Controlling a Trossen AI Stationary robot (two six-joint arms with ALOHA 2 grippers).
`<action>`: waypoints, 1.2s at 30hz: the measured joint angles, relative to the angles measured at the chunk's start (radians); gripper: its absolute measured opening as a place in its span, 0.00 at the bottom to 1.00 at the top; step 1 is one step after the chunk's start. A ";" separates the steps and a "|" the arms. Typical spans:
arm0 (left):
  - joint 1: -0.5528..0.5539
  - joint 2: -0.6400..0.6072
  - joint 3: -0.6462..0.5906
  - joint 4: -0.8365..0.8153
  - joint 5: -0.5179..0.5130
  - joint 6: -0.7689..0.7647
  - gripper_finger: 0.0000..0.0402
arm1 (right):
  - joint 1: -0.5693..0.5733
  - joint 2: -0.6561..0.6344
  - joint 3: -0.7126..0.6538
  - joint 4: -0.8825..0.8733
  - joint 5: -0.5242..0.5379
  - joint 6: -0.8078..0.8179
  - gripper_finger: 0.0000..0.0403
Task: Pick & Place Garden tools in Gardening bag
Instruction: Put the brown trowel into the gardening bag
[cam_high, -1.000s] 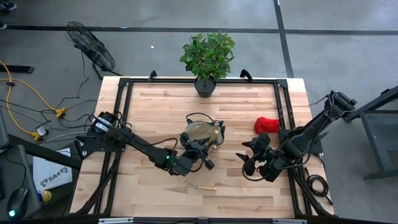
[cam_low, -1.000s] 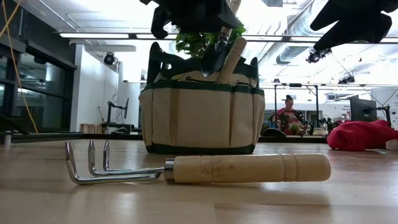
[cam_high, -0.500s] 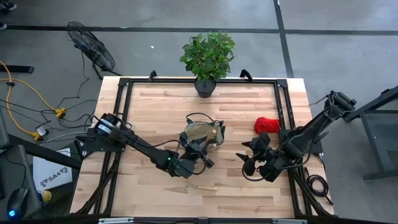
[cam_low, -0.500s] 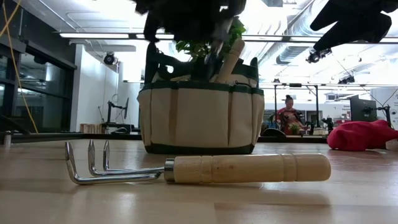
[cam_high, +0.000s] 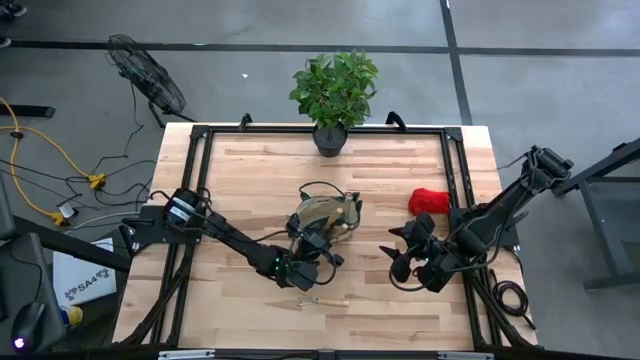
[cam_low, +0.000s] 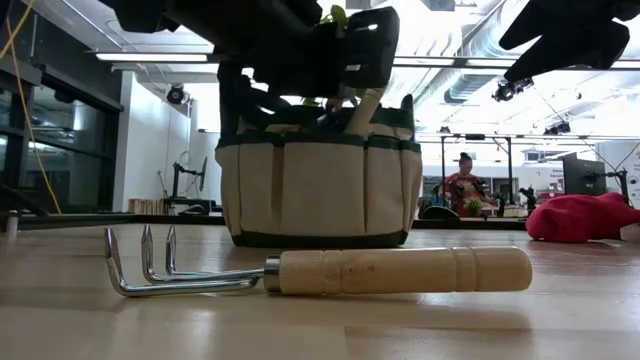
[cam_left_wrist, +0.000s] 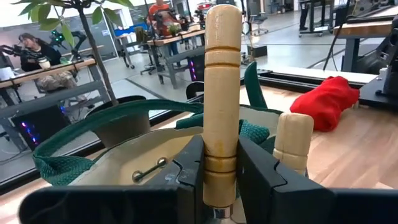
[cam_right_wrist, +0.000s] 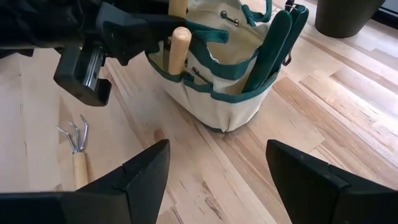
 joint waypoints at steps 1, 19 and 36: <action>0.000 0.000 0.000 -0.002 0.000 -0.003 0.15 | 0.000 0.000 0.000 0.000 0.000 0.000 0.64; 0.001 0.000 0.000 0.003 0.003 -0.011 0.40 | 0.000 0.000 0.000 0.002 -0.003 0.005 0.64; 0.001 0.000 0.103 0.008 -0.001 0.183 0.40 | 0.000 0.000 0.000 0.002 -0.004 0.008 0.64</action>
